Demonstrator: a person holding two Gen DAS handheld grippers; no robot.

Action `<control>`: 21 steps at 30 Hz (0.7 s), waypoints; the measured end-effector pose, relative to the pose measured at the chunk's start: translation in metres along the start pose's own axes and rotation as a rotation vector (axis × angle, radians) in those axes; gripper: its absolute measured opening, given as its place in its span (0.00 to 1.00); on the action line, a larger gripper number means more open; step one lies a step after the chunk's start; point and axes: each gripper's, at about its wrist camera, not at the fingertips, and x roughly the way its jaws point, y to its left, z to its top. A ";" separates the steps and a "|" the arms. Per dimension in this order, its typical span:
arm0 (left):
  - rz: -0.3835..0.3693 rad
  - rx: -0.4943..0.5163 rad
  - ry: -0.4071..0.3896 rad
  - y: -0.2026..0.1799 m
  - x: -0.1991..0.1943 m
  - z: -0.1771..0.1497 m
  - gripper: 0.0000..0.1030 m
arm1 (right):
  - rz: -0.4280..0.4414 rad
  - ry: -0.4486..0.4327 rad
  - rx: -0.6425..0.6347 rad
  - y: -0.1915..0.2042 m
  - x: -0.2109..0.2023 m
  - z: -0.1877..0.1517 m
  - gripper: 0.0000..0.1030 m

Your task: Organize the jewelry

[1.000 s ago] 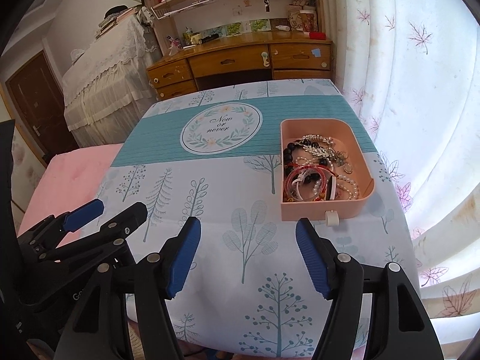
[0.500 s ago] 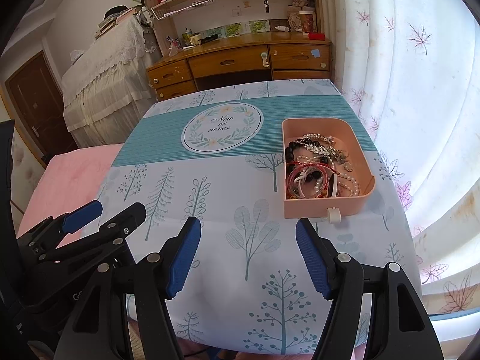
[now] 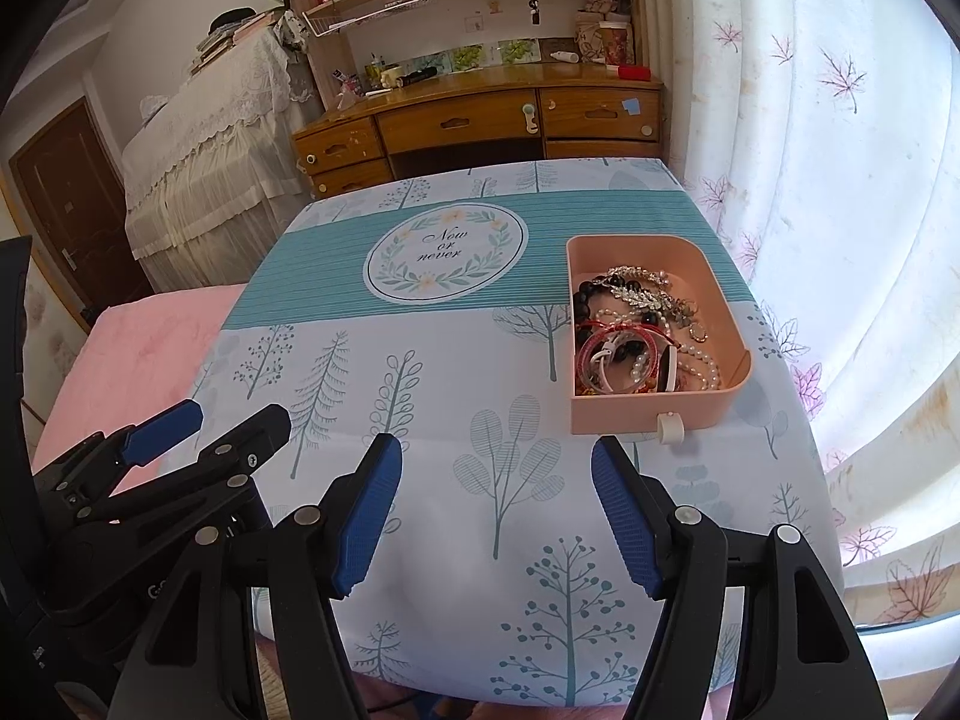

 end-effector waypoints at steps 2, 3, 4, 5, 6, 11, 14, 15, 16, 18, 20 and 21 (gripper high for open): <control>0.001 -0.001 0.001 0.001 0.001 0.000 0.62 | 0.000 0.001 0.000 0.000 0.000 0.000 0.65; 0.002 -0.001 0.001 0.001 0.001 0.000 0.62 | -0.001 0.002 -0.001 0.000 0.001 -0.001 0.65; 0.002 -0.002 0.000 0.001 0.001 -0.001 0.62 | -0.002 0.003 -0.002 0.000 0.002 -0.001 0.65; 0.002 -0.002 0.000 0.002 0.001 0.000 0.62 | -0.003 0.001 -0.002 0.001 0.001 -0.001 0.65; 0.001 -0.002 0.001 0.002 0.001 0.000 0.62 | -0.004 0.000 -0.003 0.001 0.001 -0.001 0.65; 0.001 -0.007 0.007 0.004 0.003 -0.001 0.62 | -0.003 0.007 -0.005 0.002 0.004 -0.002 0.65; 0.001 -0.009 0.008 0.006 0.004 -0.001 0.62 | -0.007 0.010 -0.009 0.003 0.007 -0.001 0.65; 0.001 -0.011 0.009 0.007 0.004 -0.001 0.62 | -0.005 0.009 -0.007 0.004 0.006 0.000 0.65; 0.001 -0.012 0.009 0.008 0.004 -0.001 0.62 | -0.005 0.009 -0.007 0.004 0.006 0.000 0.65; 0.001 -0.013 0.013 0.010 0.005 -0.001 0.62 | -0.006 0.011 -0.007 0.004 0.006 -0.001 0.65; -0.002 -0.016 0.017 0.011 0.006 -0.002 0.62 | -0.008 0.013 -0.009 0.004 0.008 -0.001 0.65; -0.004 -0.018 0.020 0.012 0.007 -0.002 0.62 | -0.008 0.015 -0.012 0.006 0.008 0.000 0.65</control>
